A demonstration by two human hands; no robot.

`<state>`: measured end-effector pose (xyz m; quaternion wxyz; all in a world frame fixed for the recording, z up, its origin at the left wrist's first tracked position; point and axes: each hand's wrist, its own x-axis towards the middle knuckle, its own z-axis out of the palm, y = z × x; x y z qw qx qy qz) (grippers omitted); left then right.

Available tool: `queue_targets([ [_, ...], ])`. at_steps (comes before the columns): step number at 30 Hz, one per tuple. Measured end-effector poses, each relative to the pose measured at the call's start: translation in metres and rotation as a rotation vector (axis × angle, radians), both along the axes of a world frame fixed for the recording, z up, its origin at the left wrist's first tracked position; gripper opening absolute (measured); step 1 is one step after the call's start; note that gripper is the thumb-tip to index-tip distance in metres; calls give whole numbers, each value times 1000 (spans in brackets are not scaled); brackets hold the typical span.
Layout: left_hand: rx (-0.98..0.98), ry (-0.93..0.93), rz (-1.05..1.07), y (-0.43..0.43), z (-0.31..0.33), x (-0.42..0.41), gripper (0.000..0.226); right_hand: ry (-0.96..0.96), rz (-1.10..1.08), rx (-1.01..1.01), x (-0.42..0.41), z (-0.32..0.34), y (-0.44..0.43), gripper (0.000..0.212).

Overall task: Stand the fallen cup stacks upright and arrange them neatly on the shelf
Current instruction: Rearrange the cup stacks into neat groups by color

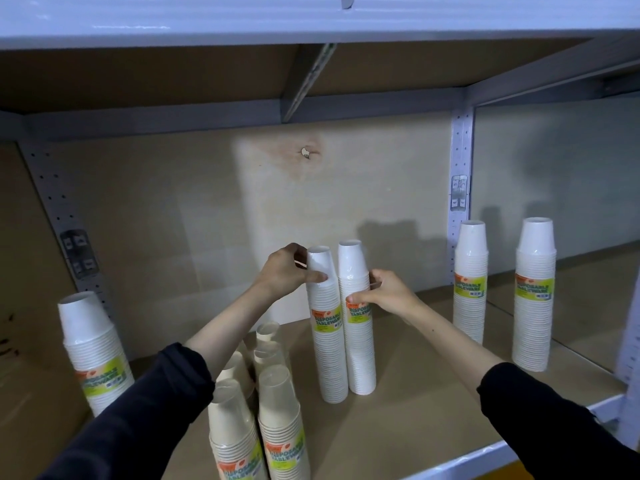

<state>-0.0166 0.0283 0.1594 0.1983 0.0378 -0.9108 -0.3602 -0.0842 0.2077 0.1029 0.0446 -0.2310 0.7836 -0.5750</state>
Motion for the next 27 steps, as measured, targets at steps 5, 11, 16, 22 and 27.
queue_targets([
  [5,-12,8,-12,1,1,-1,48,-19,11,36,-1,0,1,46],
  [11,-40,0,-18,0,3,0,49,-15,25,83,2,-6,1,44],
  [16,-77,-18,-13,-2,8,1,55,9,-14,159,2,-13,3,40],
  [22,-123,162,-22,14,30,1,49,113,-131,351,2,-19,21,57],
  [27,-252,257,-123,56,48,-5,40,203,-234,394,6,-2,57,61],
])
